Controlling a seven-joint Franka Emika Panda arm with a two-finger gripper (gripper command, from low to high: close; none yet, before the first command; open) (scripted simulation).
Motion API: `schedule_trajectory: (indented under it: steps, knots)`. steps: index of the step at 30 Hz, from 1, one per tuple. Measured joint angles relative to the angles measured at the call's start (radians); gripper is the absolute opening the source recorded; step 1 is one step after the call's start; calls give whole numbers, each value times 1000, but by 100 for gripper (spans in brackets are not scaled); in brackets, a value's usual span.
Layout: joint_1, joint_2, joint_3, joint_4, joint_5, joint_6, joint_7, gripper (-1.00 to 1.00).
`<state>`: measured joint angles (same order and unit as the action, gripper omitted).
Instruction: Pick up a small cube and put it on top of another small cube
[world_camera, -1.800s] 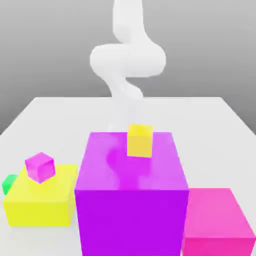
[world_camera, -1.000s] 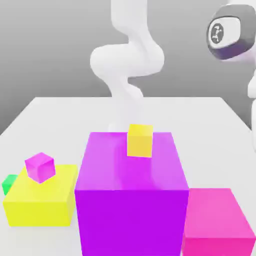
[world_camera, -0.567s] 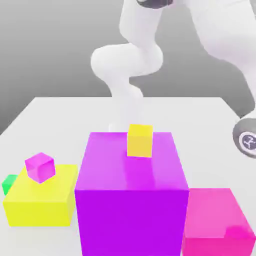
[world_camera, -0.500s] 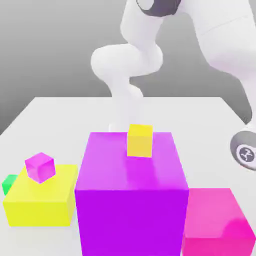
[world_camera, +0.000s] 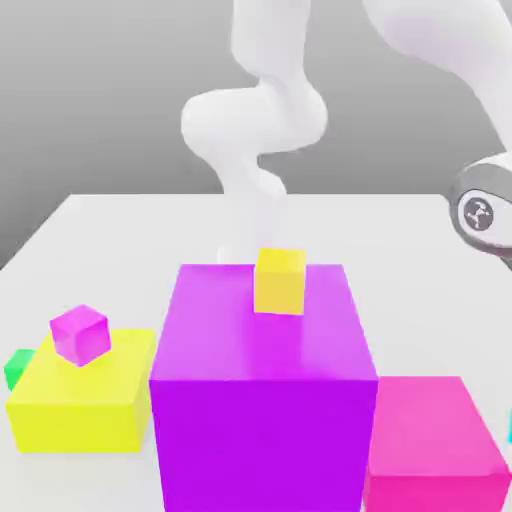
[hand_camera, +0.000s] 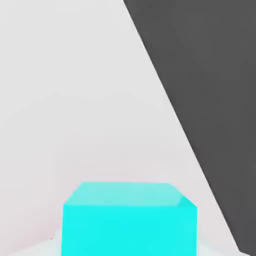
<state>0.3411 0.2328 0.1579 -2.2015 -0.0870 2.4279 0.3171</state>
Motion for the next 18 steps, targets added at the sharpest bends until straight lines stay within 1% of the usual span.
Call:
schedule_trajectory:
  steps: [9, 18]
  knots:
    - [-125, -329, -69, -128, 65, -196, 91, -100]
    - [-226, -655, -140, -254, 89, -395, 209, -100]
